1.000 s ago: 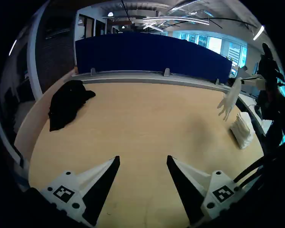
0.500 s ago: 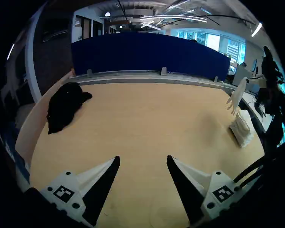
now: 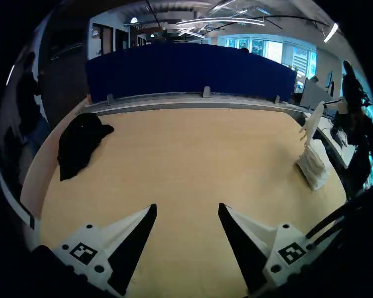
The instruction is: Fold towel
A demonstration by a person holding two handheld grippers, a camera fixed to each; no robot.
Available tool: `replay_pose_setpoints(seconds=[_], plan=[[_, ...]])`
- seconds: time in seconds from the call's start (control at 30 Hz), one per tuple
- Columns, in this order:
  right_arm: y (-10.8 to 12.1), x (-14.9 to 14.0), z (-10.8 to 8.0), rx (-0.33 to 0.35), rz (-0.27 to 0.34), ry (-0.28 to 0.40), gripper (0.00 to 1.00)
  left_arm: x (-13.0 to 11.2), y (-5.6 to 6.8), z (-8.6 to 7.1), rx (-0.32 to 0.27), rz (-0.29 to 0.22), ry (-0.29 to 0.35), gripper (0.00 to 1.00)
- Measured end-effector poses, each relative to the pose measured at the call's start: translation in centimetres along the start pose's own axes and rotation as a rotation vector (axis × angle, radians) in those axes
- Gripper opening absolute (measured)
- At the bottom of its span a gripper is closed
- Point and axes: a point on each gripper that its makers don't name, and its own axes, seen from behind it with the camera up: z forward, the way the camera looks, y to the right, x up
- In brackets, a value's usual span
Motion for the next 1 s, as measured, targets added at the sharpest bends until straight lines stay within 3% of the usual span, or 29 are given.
replay_pose_setpoints(seconds=[0.4, 0.77, 1.0], plan=[[1.9, -4.3, -2.2, -0.027, 0.017, -0.048, 0.03, 0.3, 1.6, -0.1, -0.016, 0.023, -0.003, 0.92], [2.5, -11.9, -5.1, -0.071, 0.065, -0.136, 0.03, 0.0, 2.8, -0.1, -0.039, 0.051, -0.016, 0.91], [1.5, -16.0, -5.6, -0.079, 0.116, -0.176, 0.03, 0.0, 3.5, 0.1, -0.050, 0.067, -0.023, 0.91]])
